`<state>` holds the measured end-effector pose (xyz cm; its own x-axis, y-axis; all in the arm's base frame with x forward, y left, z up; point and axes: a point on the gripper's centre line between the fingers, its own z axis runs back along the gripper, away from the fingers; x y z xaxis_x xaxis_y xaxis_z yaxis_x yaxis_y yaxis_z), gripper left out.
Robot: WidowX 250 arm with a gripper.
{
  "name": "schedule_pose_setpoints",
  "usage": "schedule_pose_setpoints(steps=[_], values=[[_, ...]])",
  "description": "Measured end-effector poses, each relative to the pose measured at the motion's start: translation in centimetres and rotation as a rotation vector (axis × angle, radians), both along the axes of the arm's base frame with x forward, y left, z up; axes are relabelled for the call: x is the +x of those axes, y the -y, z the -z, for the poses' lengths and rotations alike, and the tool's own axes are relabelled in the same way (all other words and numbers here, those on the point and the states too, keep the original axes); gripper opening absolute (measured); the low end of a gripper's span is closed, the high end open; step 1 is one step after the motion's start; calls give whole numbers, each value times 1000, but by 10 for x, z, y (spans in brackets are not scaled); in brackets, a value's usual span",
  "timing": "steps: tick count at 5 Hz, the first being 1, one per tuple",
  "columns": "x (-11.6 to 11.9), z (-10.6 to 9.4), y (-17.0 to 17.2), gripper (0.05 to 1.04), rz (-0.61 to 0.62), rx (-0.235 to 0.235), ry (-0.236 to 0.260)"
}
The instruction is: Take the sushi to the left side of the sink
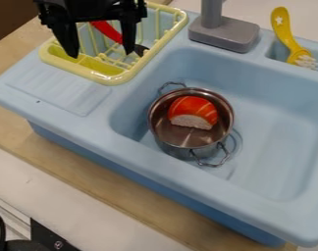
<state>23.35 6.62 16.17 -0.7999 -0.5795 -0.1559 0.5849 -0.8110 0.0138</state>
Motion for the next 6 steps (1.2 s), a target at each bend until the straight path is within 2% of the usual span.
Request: schedule_pose_setpoints(steps=[1,2,3,4,6], values=[[-2,6,1,995,-10,-11,-21],[-4,11,11,995,-59,-48,-61],[-4,13,24,995,-168,-59,-67],[-7,20,41,995,-319,-79,-82],[-1,42,66,995,-757,-66,-4]])
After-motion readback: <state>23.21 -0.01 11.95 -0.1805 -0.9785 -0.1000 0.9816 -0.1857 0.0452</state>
